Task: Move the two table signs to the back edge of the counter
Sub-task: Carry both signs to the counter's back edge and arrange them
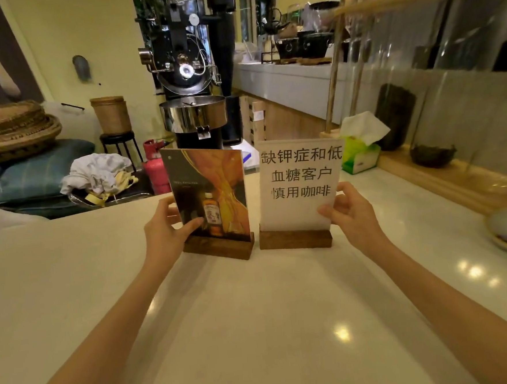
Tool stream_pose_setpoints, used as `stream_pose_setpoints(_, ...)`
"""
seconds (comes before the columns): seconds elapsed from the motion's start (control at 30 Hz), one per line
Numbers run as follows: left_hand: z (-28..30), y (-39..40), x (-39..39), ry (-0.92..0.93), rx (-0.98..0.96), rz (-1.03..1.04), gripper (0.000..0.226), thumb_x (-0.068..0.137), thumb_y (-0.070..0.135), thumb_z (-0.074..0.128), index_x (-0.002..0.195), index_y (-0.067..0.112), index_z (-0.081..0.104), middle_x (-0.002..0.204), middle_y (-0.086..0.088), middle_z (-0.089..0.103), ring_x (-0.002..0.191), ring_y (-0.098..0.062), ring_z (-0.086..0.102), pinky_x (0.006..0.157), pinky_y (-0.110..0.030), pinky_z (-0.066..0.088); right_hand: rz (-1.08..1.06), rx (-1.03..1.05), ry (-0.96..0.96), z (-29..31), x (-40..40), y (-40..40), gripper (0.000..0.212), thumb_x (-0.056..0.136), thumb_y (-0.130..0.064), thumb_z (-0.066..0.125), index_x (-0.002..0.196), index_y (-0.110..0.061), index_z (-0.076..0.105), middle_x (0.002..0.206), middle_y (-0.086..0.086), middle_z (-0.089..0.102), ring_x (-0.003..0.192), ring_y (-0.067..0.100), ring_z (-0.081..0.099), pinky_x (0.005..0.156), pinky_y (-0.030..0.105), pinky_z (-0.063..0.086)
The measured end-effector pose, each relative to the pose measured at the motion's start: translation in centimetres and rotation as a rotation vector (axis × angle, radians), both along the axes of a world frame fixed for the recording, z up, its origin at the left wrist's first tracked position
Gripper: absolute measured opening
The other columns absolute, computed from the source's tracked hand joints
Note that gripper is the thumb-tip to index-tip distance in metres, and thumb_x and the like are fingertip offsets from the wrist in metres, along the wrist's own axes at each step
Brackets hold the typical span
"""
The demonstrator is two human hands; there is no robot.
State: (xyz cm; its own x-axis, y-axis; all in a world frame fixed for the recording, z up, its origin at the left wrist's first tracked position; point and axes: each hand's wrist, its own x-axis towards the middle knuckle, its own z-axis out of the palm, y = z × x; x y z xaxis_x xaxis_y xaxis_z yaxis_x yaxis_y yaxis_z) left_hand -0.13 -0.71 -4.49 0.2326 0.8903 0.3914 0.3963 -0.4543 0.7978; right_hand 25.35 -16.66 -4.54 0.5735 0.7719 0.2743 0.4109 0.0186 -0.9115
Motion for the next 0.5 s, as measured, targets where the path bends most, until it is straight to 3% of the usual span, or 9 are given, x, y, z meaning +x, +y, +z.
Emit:
stream_pose_setpoints(0.13, -0.1, 0.1, 4.7, -0.009, 0.014, -0.058, 0.054, 0.072, 0.016, 0.073, 0.119, 0.009, 0.048, 0.114, -0.017, 0.063, 0.092, -0.022, 0.057, 0.078, -0.038, 0.050, -0.085, 0.004, -0.027, 0.3, 3.6, -2.0, 0.026, 0.084, -0.006, 0.061, 0.094, -0.027, 0.048, 0.118, 0.012, 0.065, 0.106, 0.026, 0.061, 0.090, 0.047, 0.052)
stream_pose_setpoints(0.2, -0.1, 0.0, 7.1, -0.007, 0.011, -0.087, 0.054, 0.072, 0.016, 0.073, 0.120, 0.009, 0.048, 0.116, -0.017, 0.063, 0.098, -0.028, 0.059, 0.080, -0.040, 0.050, -0.129, 0.016, -0.037, 0.5, 5.5, -3.2, 0.028, 0.083, -0.006, 0.061, 0.092, -0.030, 0.048, 0.116, 0.012, 0.065, 0.100, 0.023, 0.062, 0.085, 0.041, 0.054)
stream_pose_setpoints(0.4, -0.1, -0.3, 14.5, 0.014, -0.020, -0.173, 0.056, 0.074, 0.021, 0.072, 0.122, 0.009, 0.046, 0.119, -0.018, 0.061, 0.105, -0.033, 0.059, 0.085, -0.046, 0.051, -0.247, -0.001, -0.062, 0.9, 11.0, -6.0, 0.033, 0.081, -0.003, 0.062, 0.105, -0.023, 0.050, 0.102, -0.004, 0.062, 0.090, 0.011, 0.062, 0.079, 0.027, 0.055)
stream_pose_setpoints(0.47, 0.0, -0.4, 17.1, 0.023, -0.028, -0.201, 0.055, 0.074, 0.022, 0.072, 0.121, 0.009, 0.046, 0.119, -0.018, 0.061, 0.106, -0.033, 0.058, 0.085, -0.045, 0.050, -0.264, -0.010, -0.064, 1.2, 12.5, -6.8, 0.035, 0.082, 0.000, 0.061, 0.110, -0.019, 0.049, 0.106, -0.006, 0.060, 0.095, 0.008, 0.059, 0.077, 0.019, 0.050)
stream_pose_setpoints(0.5, 0.0, -0.5, 18.3, 0.022, -0.029, -0.214, 0.055, 0.074, 0.023, 0.072, 0.121, 0.009, 0.046, 0.119, -0.018, 0.061, 0.106, -0.033, 0.058, 0.084, -0.044, 0.049, -0.277, -0.014, -0.054, 1.2, 13.2, -7.1, 0.037, 0.083, 0.000, 0.060, 0.114, -0.016, 0.049, 0.109, -0.004, 0.059, 0.101, 0.010, 0.058, 0.080, 0.022, 0.050)
